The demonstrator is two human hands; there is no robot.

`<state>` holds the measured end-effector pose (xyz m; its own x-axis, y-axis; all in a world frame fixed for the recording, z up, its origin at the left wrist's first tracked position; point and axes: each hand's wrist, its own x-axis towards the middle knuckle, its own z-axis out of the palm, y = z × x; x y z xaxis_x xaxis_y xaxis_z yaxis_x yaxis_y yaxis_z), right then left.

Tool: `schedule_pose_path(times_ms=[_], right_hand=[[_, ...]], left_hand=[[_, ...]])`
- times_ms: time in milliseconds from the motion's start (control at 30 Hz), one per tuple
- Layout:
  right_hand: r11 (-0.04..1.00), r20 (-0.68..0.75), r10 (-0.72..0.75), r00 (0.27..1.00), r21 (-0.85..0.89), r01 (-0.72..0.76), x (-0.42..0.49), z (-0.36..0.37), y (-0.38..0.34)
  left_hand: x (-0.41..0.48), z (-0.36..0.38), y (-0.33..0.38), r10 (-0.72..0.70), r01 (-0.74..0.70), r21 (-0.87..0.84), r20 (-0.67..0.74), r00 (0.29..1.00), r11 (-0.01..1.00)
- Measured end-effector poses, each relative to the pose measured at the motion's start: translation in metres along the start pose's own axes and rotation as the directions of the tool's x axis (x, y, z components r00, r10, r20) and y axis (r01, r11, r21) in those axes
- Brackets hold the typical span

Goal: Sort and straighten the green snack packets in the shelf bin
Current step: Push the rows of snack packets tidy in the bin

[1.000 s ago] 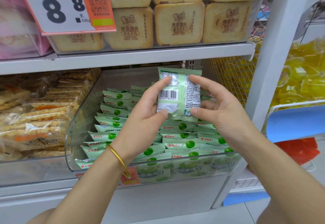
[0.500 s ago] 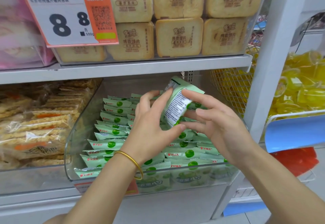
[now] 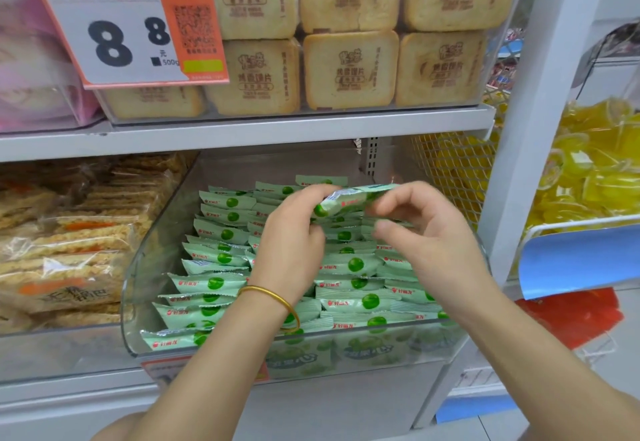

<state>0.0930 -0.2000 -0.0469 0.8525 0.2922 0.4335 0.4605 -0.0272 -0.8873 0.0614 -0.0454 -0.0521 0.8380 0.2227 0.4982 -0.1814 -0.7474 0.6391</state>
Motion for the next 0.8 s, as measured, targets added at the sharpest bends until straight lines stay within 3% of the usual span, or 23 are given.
schedule_pose_path(times_ms=[67,167,233,300,433,500,700,800], right_hand=[[0.987,-0.109,-0.062,0.992,-0.155,0.044,0.003,-0.004,0.000],[0.931,-0.017,-0.146,0.989,-0.340,0.131,0.006,-0.009,0.002],[0.916,0.051,-0.153,0.987,-0.367,0.161,0.008,-0.008,0.004],[0.935,0.021,-0.123,0.992,-0.333,0.123,0.012,-0.007,0.007],[0.909,-0.203,-0.184,0.962,-0.406,0.088,0.027,-0.011,0.006],[0.855,-0.223,-0.193,0.956,-0.516,0.052,0.040,-0.011,0.006],[0.692,-0.134,-0.097,0.986,-0.721,-0.030,0.081,0.002,0.031],[0.511,-0.102,0.098,0.990,-0.848,-0.138,0.100,0.009,0.035]], left_hand=[[0.001,0.000,0.000,0.008,-0.008,0.002,-0.009,1.000,1.000],[0.004,0.001,-0.001,0.051,-0.051,-0.010,0.033,0.998,0.999],[0.006,0.003,-0.002,0.069,-0.067,-0.025,0.074,0.995,0.997],[0.009,0.005,-0.003,0.054,-0.054,-0.007,0.094,0.994,0.999],[0.029,0.007,-0.015,-0.078,0.050,0.205,0.132,0.988,0.977],[0.045,0.011,-0.023,-0.117,0.039,0.329,0.221,0.968,0.944],[0.086,0.041,-0.035,-0.194,-0.127,0.560,0.478,0.857,0.819],[0.089,0.046,-0.047,-0.269,-0.109,0.591,0.513,0.815,0.799]])
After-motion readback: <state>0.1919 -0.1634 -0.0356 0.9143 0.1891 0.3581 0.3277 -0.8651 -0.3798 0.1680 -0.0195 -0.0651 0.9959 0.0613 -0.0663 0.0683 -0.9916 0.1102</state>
